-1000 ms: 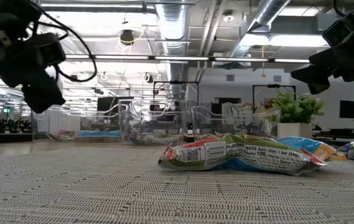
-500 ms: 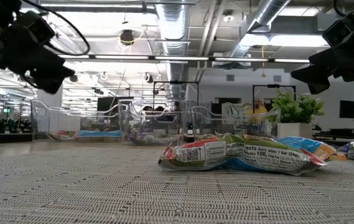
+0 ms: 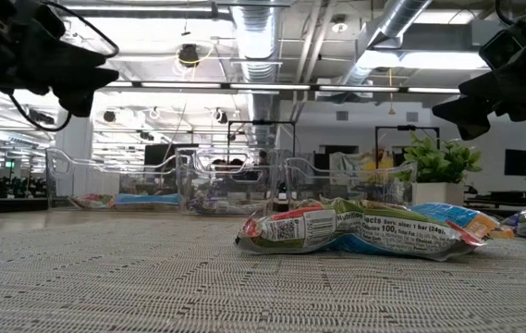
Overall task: Pick and place Granola Bars by type
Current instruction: Put the top red granola bar into the left transparent bin
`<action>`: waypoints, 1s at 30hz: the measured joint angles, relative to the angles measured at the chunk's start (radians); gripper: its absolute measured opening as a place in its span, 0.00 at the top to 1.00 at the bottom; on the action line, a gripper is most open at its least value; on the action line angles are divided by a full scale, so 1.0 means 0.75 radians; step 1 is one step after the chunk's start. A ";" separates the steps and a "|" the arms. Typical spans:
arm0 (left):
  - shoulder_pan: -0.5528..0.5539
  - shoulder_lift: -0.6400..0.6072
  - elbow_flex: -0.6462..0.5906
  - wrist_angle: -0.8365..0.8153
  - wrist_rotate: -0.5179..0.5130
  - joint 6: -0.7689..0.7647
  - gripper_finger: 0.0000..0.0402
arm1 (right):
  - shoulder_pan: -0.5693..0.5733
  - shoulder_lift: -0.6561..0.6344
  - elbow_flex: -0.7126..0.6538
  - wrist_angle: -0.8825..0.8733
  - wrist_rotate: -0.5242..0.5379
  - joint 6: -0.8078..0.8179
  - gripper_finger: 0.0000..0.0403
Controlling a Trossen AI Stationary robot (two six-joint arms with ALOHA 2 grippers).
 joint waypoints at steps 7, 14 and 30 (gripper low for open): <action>0.000 0.004 -0.001 -0.015 0.067 0.055 0.63 | 0.000 0.000 0.000 -0.001 0.000 -0.001 0.41; 0.000 0.074 -0.002 -0.023 0.098 0.051 0.63 | 0.000 0.000 0.000 -0.001 0.000 0.000 0.41; -0.001 0.109 -0.004 -0.022 0.096 0.031 0.63 | 0.000 0.001 0.000 -0.001 0.000 0.000 0.41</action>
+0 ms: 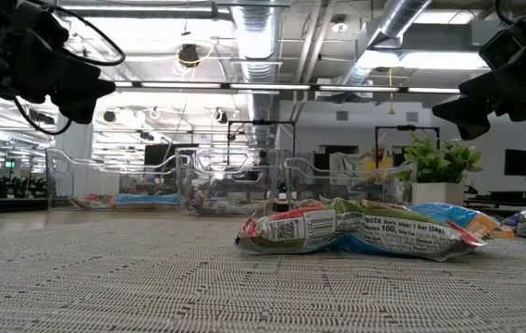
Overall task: Pick and place Granola Bars by type
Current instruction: Put the top red granola bar into the left transparent bin
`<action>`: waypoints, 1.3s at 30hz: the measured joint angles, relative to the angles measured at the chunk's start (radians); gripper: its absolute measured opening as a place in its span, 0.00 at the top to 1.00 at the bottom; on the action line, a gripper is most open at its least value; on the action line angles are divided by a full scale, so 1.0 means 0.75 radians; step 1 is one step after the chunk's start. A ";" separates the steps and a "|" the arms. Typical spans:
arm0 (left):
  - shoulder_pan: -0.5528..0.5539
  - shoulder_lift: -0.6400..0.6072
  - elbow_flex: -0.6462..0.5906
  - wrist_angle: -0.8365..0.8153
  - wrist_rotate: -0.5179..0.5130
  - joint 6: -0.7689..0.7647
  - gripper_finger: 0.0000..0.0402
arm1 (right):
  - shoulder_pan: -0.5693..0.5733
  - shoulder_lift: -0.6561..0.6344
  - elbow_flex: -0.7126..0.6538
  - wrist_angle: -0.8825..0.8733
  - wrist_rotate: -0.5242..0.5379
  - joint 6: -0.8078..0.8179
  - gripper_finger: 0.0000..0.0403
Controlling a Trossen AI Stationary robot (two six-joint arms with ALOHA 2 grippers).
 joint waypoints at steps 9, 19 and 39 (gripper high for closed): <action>0.000 0.000 -0.001 0.000 -0.001 0.000 0.63 | 0.000 0.000 0.000 0.000 0.000 0.000 0.41; 0.000 0.000 -0.002 0.000 -0.002 -0.001 0.63 | 0.012 -0.001 0.000 0.118 -0.005 0.392 0.41; 0.000 0.000 -0.002 0.000 -0.002 -0.001 0.63 | 0.021 0.568 0.633 -0.717 0.001 0.684 0.41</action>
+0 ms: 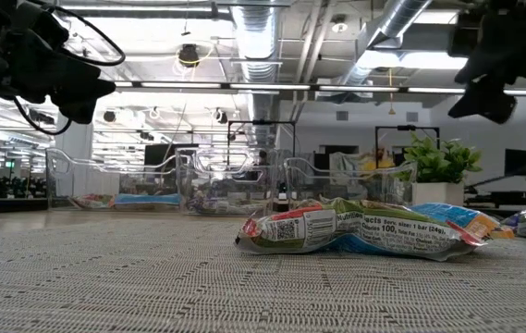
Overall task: Pick and place Granola Bars by type
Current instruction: Put the top red granola bar into the left transparent bin
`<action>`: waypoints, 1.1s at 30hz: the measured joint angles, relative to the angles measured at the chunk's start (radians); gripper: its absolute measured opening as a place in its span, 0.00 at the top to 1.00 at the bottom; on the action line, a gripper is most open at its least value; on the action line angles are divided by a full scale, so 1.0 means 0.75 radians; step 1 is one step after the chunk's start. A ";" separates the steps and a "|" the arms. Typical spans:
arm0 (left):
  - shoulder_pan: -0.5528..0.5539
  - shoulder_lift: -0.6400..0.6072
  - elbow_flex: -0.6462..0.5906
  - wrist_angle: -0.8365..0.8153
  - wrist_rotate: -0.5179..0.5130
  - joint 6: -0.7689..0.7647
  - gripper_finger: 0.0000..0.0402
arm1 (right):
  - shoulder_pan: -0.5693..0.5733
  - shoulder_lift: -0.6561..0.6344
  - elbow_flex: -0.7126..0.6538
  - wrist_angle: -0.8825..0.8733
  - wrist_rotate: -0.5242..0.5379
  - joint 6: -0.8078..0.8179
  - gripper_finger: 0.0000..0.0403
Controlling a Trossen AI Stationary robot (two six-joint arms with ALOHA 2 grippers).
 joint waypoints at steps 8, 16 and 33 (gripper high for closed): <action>0.000 0.000 0.000 0.000 0.000 0.000 0.63 | 0.037 0.513 0.246 -0.067 0.000 -0.468 0.41; 0.000 0.000 0.000 0.000 0.000 0.000 0.63 | 0.080 0.864 0.322 -0.095 -0.001 -0.667 0.41; 0.000 0.000 0.000 0.000 0.000 -0.001 0.63 | 0.041 1.211 0.324 -0.082 0.238 -0.725 0.41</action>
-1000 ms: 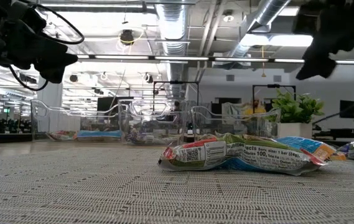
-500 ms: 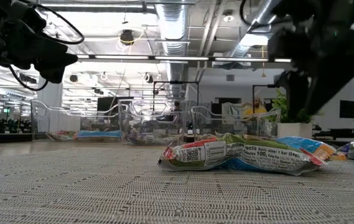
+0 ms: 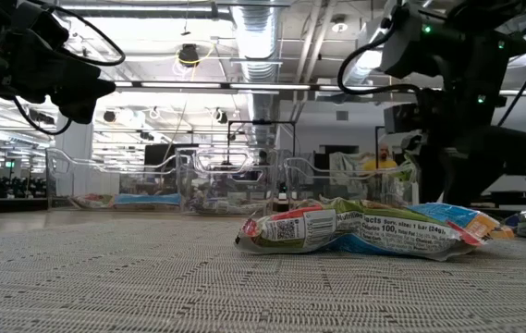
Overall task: Pick and place Granola Bars by type
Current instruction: Put the top red granola bar into the left transparent bin
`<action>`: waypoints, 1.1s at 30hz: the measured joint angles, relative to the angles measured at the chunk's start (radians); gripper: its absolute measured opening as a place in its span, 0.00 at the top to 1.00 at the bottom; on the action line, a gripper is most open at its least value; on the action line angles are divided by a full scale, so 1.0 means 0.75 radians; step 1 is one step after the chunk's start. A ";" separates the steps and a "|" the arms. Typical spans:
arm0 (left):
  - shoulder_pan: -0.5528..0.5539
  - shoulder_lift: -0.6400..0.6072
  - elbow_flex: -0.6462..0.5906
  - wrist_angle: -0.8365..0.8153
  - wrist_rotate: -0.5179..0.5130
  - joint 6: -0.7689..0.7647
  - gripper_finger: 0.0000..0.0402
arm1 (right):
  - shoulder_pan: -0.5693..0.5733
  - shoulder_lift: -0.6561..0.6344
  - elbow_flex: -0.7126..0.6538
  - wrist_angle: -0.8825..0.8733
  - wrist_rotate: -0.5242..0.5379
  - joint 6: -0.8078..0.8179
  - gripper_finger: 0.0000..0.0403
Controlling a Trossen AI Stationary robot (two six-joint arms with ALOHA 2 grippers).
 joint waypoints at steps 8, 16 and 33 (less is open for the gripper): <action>0.000 0.000 0.000 0.000 0.000 0.000 0.63 | 0.002 0.007 0.000 0.000 -0.008 -0.018 0.42; 0.000 0.000 0.000 0.000 0.000 0.000 0.63 | 0.002 0.007 0.000 0.007 -0.010 -0.020 0.69; 0.000 0.000 0.000 0.000 0.001 0.000 0.63 | -0.049 -0.280 0.000 0.298 -0.100 0.049 0.94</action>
